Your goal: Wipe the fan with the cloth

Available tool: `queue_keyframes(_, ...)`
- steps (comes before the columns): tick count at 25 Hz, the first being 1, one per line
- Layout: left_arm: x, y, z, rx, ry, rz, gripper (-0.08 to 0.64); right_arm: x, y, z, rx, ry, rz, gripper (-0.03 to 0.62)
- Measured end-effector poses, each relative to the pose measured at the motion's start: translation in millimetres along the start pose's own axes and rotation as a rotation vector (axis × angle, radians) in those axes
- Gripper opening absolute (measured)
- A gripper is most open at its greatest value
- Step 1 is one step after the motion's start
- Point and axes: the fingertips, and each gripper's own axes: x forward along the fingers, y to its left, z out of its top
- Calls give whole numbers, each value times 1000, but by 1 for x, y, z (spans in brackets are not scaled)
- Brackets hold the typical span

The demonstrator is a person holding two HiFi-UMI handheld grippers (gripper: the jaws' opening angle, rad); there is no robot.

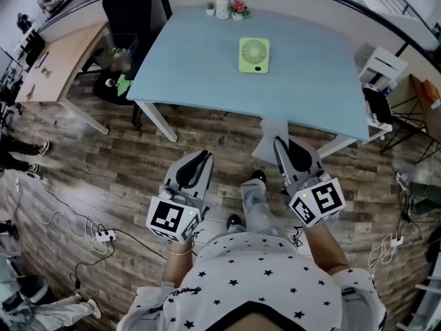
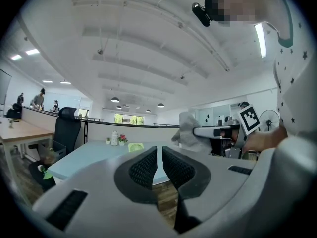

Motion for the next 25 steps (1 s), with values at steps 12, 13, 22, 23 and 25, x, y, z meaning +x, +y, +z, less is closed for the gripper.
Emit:
queue_keyframes(12,74,45,1,12,40,34,44,72,-49,-2,9,-5,72,26)
queue_keyframes(13,81,49,-1,6,46,37,44,78,-55,-3,12,-4,73,26)
queue_keyframes(22,149,78,-7,-41,80,71,44,124,-114,-2,-22,18,89,26)
queue_keyframes(23,156,80,-6,-45,83,78,44,130,-121,-2,-21,19,94,26)
queue_keyframes(25,169,85,-4,-46,85,91,44,141,-133,0,-23,19,106,26)
